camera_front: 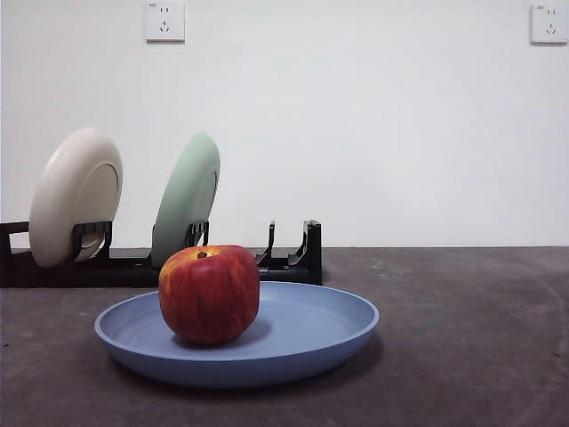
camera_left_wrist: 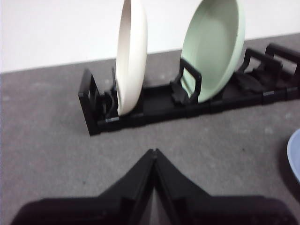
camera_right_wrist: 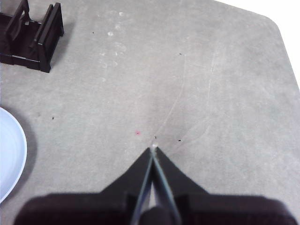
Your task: Take the blue plate from the plate rack,put the plate on the table,take the apple from the table,put the apple in the plate
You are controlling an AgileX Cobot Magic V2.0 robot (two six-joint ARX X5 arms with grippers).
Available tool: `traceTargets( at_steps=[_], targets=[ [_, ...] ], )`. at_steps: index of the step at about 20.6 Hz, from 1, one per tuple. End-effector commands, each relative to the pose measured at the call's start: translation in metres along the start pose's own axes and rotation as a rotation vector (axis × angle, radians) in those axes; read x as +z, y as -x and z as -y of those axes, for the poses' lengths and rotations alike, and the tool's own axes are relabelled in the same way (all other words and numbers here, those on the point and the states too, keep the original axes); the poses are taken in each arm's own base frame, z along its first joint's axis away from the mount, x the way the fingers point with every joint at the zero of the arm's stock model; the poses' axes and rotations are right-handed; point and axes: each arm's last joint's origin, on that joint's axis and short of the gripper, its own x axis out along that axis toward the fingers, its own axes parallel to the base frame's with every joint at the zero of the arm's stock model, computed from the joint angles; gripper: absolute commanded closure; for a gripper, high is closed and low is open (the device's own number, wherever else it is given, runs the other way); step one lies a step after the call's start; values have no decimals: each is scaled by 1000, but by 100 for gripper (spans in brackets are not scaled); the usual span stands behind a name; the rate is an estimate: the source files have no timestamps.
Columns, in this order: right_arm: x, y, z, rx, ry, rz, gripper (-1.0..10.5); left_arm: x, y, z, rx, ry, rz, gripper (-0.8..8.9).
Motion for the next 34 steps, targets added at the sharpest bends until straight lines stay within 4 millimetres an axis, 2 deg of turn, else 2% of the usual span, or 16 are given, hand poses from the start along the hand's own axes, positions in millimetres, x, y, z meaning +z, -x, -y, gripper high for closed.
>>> traceTargets(
  at_steps=[1, 5, 11, 23, 24, 26, 28, 30, 33, 34],
  targets=[
    [-1, -1, -1, -4, -9, 0, 946, -5, 1, 0, 6, 9, -23, 818],
    [-1, -1, -1, -4, -9, 1, 946, -13, 5, 1, 6, 15, -91, 818],
    [-1, -1, -1, -4, -9, 1, 946, -6, 9, 0, 28, -3, 2, 817],
    [-2, -1, -1, -9, 26, -5, 944, -11, 5, 0, 23, 2, -71, 817],
    [-2, -1, 1, -60, 117, 11, 944, -11, 5, 0, 23, 2, -72, 817],
    [1, -2, 6, -139, 98, 43, 944, -12, 5, 0, 23, 2, -74, 817],
    [4, -10, 12, -171, 39, 51, 945, -12, 5, 0, 23, 3, -77, 817],
    [2, -23, 22, -126, -26, 98, 945, -12, 5, 0, 23, 3, -77, 817],
    [-22, -50, 36, 156, -72, 355, 945, -12, 5, 0, 23, 3, -77, 817],
    [-30, -55, 39, 192, -83, 408, 945, -12, 5, 0, 23, 3, -77, 818]
  ],
)
